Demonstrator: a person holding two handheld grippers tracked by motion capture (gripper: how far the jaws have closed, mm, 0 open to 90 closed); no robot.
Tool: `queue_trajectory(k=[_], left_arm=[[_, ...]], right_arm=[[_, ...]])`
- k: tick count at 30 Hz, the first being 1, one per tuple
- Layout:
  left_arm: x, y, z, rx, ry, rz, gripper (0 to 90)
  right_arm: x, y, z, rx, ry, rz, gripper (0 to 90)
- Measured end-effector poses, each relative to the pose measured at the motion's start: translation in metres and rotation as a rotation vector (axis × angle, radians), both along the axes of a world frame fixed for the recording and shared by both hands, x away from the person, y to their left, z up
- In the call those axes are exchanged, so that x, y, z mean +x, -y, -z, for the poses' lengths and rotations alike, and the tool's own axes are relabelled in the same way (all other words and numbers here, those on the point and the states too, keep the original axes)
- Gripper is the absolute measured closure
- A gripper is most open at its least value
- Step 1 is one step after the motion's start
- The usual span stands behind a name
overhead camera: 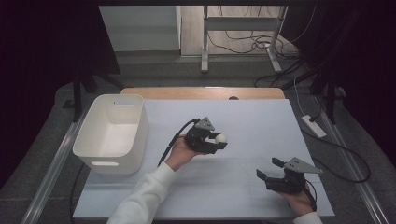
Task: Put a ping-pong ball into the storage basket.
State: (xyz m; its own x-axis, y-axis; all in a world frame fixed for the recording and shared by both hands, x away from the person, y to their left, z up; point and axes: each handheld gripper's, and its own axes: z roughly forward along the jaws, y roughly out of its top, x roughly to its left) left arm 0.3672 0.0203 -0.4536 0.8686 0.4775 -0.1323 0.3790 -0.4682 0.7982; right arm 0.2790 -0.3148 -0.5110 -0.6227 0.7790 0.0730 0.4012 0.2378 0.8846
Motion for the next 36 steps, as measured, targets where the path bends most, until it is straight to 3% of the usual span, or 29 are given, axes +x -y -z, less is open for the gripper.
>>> queue_trajectory(k=[36], left_arm=[[-0.006, -0.046, -0.012, -0.057, 0.024, -0.092, 50.6]], right_arm=[[0.000, -0.002, 0.000, -0.003, 0.003, -0.004, 15.9]])
